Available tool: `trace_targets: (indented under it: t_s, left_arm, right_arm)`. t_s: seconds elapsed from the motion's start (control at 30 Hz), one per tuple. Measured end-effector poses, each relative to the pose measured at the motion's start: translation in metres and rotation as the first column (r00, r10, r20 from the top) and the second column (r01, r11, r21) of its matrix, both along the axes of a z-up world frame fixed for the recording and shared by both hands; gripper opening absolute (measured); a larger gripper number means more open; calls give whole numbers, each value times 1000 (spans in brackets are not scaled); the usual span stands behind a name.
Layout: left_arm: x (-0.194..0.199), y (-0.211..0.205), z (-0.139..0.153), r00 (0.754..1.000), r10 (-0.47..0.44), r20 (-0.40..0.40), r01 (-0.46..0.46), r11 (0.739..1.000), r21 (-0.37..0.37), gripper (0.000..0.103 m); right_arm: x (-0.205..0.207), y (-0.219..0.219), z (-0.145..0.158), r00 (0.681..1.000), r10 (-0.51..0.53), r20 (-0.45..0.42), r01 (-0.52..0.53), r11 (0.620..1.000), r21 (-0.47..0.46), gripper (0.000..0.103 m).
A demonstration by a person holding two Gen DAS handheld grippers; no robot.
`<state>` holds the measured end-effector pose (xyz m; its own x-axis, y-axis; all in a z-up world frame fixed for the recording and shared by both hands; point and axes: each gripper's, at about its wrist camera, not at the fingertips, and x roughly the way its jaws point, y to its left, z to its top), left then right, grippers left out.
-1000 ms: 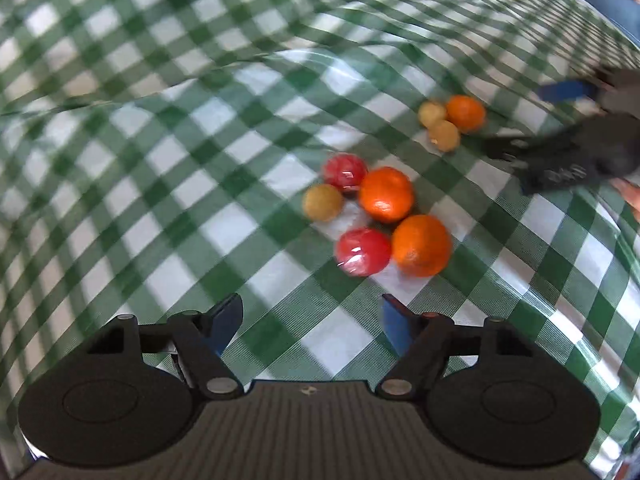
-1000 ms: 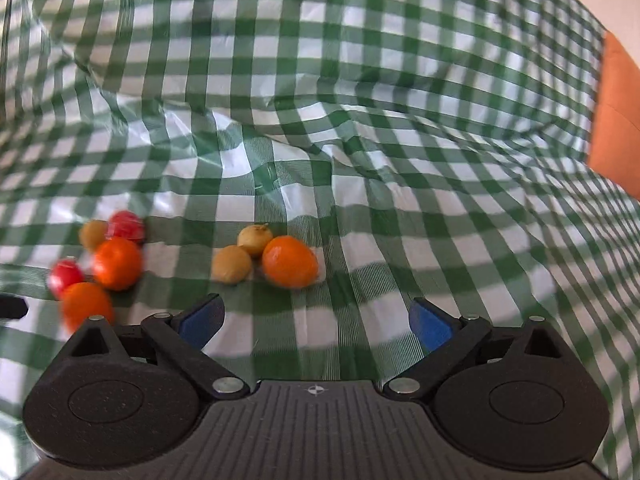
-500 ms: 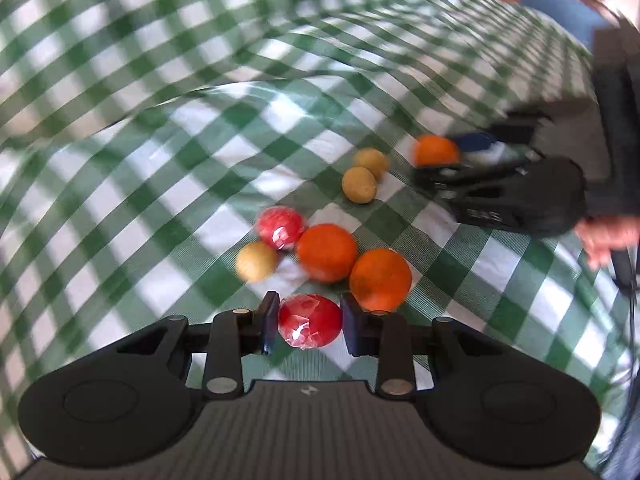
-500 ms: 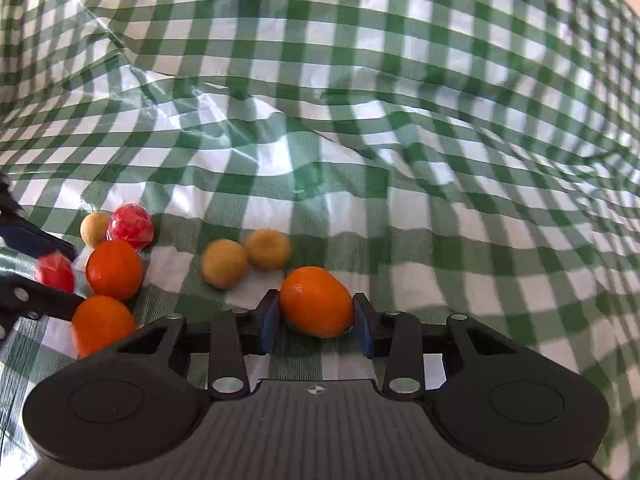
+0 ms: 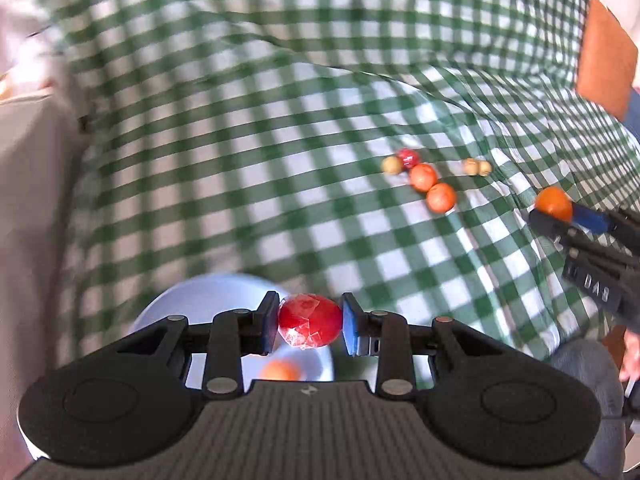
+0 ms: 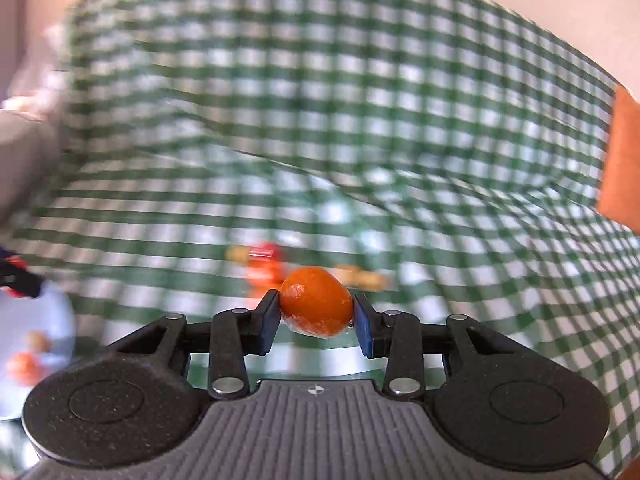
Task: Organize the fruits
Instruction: 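Carry the orange and red plum over the blue plate with both grippers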
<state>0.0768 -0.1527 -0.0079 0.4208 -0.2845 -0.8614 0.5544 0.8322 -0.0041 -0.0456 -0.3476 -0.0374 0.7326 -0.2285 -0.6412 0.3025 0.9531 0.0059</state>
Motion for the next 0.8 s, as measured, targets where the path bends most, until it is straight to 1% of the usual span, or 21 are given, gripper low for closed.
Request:
trace_targets:
  t_s: [0.1, 0.2, 0.27, 0.43, 0.6, 0.67, 0.8]
  left_arm:
    - [-22, 46, 17, 999, 50, -3, -50, 999, -11, 36]
    - [-40, 83, 26, 996, 91, -5, -91, 996, -11, 36]
    - [-50, 105, 30, 993, 120, -7, -120, 993, -16, 36]
    - [-67, 147, 36, 984, 177, -7, -177, 983, -39, 36]
    - [-74, 173, 42, 977, 214, 5, -213, 975, -70, 36]
    - [-76, 178, 43, 975, 220, 13, -218, 973, -77, 36]
    - [-76, 187, 43, 972, 234, 2, -233, 968, -97, 36]
  right_arm:
    - [-10, 49, 23, 995, 94, 26, -96, 994, 55, 40]
    - [-17, 94, 42, 983, 175, 50, -180, 975, 130, 40]
    - [-20, 120, 52, 973, 223, 57, -229, 960, 158, 40]
    - [-33, 179, 72, 947, 315, 64, -322, 934, 155, 40]
    - [-46, 208, 83, 941, 334, 57, -339, 930, 145, 40]
    - [-49, 213, 83, 939, 339, 55, -343, 930, 131, 40]
    - [-53, 218, 86, 937, 346, 52, -350, 930, 114, 40]
